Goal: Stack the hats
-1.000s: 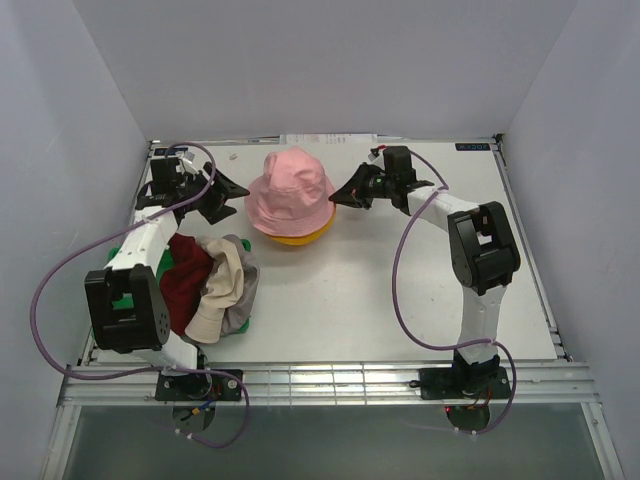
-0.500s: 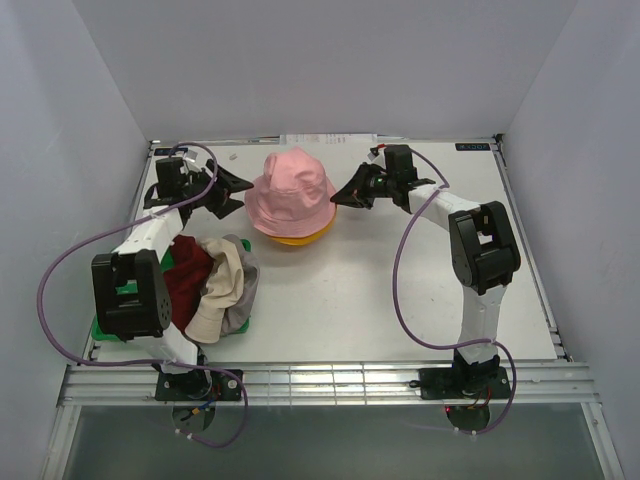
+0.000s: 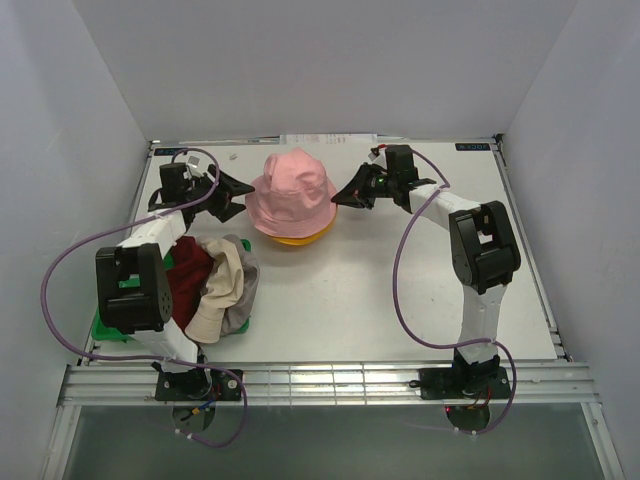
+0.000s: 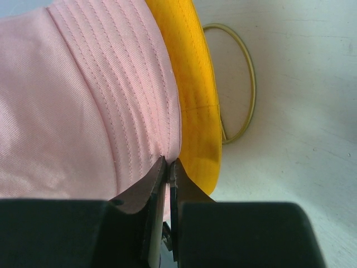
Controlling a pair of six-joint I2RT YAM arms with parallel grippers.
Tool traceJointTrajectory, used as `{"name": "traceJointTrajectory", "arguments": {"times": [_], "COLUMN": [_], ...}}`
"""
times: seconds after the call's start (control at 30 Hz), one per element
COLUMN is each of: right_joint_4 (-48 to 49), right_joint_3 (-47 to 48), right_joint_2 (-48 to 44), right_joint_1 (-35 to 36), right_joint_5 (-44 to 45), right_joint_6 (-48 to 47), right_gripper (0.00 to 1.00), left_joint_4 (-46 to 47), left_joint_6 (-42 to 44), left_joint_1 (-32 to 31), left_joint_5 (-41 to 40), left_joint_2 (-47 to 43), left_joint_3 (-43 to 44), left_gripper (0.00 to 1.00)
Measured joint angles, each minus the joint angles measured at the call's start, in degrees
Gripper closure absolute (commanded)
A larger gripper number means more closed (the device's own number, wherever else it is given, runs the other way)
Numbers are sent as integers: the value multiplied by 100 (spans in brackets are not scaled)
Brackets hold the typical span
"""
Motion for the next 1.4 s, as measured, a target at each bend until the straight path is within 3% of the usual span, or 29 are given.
{"name": "traceJointTrajectory", "arguments": {"times": [0.13, 0.23, 0.27, 0.37, 0.4, 0.6, 1.4], "right_joint_4": [0, 0, 0, -2, -2, -4, -511], "right_joint_3": [0, 0, 0, 0, 0, 0, 76], "right_joint_2": [15, 24, 28, 46, 50, 55, 55], "right_joint_1": [-2, -4, -7, -9, -13, -57, -105], "right_joint_5": [-13, -15, -15, -17, -24, -33, -2], "right_joint_6": [-20, -33, -42, -55, -57, -68, -579], "right_gripper": [92, 92, 92, 92, 92, 92, 92], "left_joint_4": [289, 450, 527, 619, 640, 623, -461], "left_joint_6": [-153, -264, -299, -369, -378, -387, 116], "left_joint_1": [0, 0, 0, 0, 0, 0, -179], "left_joint_5": [26, 55, 63, 59, 57, 26, -470], "left_joint_2": [2, 20, 26, 52, 57, 87, 531], "left_joint_3": [-166, -229, -251, -278, -282, -284, 44], "left_gripper": [32, 42, 53, 67, 76, 100, 100]}}
